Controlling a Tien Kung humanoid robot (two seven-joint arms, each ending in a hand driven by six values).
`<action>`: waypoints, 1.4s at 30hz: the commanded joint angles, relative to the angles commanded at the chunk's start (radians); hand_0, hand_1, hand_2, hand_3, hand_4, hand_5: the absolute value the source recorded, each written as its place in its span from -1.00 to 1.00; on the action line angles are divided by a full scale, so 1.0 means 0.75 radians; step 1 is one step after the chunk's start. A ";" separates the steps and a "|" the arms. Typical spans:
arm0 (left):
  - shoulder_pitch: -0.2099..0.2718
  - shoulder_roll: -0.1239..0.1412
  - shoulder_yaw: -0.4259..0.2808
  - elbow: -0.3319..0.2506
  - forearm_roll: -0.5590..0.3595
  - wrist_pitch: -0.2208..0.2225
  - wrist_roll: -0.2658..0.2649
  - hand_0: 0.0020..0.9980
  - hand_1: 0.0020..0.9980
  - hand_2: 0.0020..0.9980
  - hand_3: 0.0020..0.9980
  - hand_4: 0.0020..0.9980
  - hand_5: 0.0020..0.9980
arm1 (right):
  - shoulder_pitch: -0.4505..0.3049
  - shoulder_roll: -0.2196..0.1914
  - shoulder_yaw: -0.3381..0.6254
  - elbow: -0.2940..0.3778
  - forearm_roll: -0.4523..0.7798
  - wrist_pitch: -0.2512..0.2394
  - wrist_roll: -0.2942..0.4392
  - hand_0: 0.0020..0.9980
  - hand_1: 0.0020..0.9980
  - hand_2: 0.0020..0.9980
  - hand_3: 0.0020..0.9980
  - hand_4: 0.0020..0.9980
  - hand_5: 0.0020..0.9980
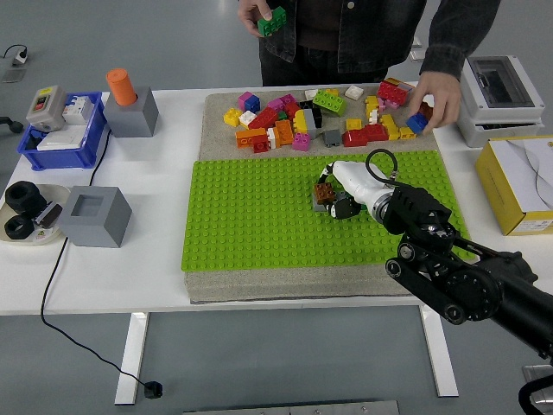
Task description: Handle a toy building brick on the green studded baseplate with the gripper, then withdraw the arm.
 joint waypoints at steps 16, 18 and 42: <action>0.004 0.008 -0.001 0.000 0.002 -0.001 0.002 0.31 0.28 0.23 0.26 0.39 -0.51 | -0.002 0.009 -0.007 -0.010 0.003 -0.003 0.002 0.53 0.58 0.67 0.19 0.29 -0.82; 0.006 0.007 -0.002 0.000 0.000 0.000 0.002 0.31 0.28 0.23 0.26 0.39 -0.51 | -0.002 0.008 -0.009 -0.012 0.003 -0.002 0.002 0.53 0.58 0.67 0.19 0.29 -0.82; 0.000 0.003 -0.006 0.000 0.007 0.000 -0.002 0.31 0.28 0.23 0.26 0.39 -0.51 | 0.010 0.012 -0.010 -0.026 0.013 -0.011 0.015 0.53 0.58 0.66 0.19 0.29 -0.83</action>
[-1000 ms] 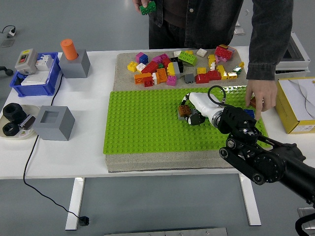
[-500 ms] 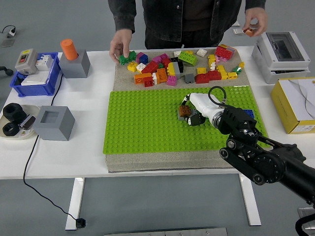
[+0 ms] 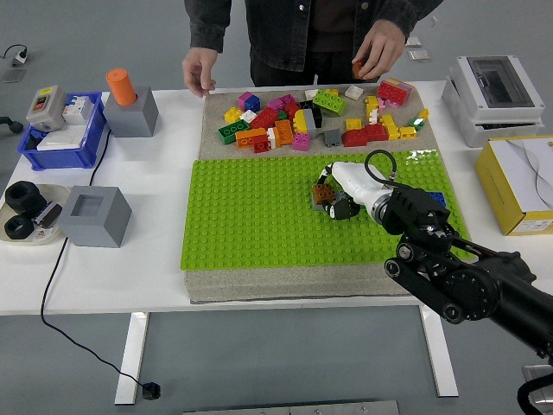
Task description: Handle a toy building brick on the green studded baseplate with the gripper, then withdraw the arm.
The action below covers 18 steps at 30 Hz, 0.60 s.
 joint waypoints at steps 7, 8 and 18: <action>-0.001 0.000 0.001 0.000 0.001 0.000 0.000 0.31 0.28 0.23 0.26 0.39 -0.51 | 0.007 0.005 0.004 -0.014 0.002 -0.004 0.005 0.52 0.58 0.66 0.19 0.29 -0.83; 0.000 0.000 0.001 0.000 0.000 0.000 0.000 0.31 0.28 0.23 0.26 0.39 -0.51 | 0.006 0.006 0.003 -0.014 0.002 -0.005 0.006 0.52 0.58 0.66 0.19 0.29 -0.83; 0.000 -0.002 0.004 0.000 -0.005 0.000 -0.001 0.31 0.28 0.23 0.26 0.39 -0.51 | 0.008 0.007 0.003 -0.002 0.002 -0.010 0.007 0.52 0.57 0.65 0.19 0.29 -0.82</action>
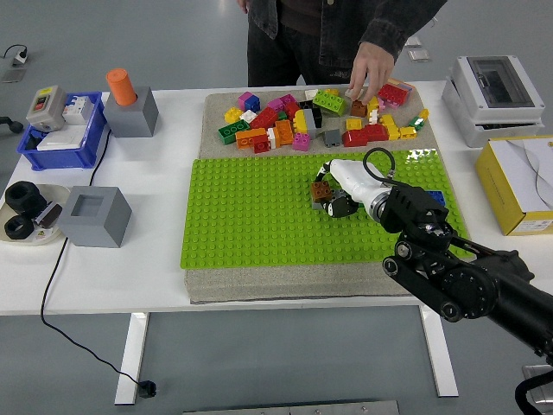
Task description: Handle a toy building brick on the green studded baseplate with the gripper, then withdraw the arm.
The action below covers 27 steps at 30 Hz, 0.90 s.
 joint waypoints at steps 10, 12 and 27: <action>-0.003 0.000 0.002 0.000 -0.002 0.000 0.001 0.31 0.28 0.23 0.26 0.39 -0.51 | 0.011 0.005 -0.003 -0.021 0.014 0.001 0.003 0.53 0.58 0.66 0.19 0.29 -0.82; -0.003 0.000 0.003 0.000 -0.003 0.000 0.001 0.31 0.28 0.23 0.26 0.39 -0.51 | 0.011 0.006 -0.004 -0.026 0.020 0.000 0.003 0.52 0.57 0.65 0.19 0.30 -0.82; -0.004 0.000 0.006 0.000 -0.007 0.000 0.003 0.31 0.28 0.23 0.26 0.39 -0.50 | 0.015 0.011 -0.017 -0.049 0.043 -0.003 0.005 0.52 0.58 0.65 0.22 0.29 -0.82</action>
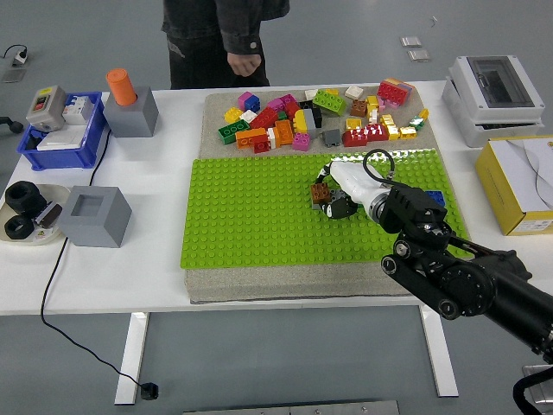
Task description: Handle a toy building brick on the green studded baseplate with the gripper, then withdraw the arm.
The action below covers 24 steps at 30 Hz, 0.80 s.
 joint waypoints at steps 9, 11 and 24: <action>0.001 0.000 0.001 0.000 0.001 -0.001 0.000 0.31 0.28 0.23 0.26 0.39 -0.51 | 0.003 -0.001 -0.003 -0.012 0.008 -0.003 0.002 0.53 0.58 0.66 0.33 0.13 -0.70; 0.002 0.001 0.001 0.000 0.001 -0.001 0.000 0.31 0.28 0.23 0.26 0.39 -0.51 | 0.003 -0.001 -0.004 -0.015 0.011 -0.004 0.002 0.53 0.58 0.66 0.33 0.13 -0.70; 0.003 0.002 0.011 0.000 -0.006 -0.002 -0.001 0.31 0.28 0.23 0.27 0.39 -0.51 | 0.003 -0.001 -0.006 -0.021 0.019 -0.013 0.009 0.53 0.58 0.68 0.42 0.15 -0.70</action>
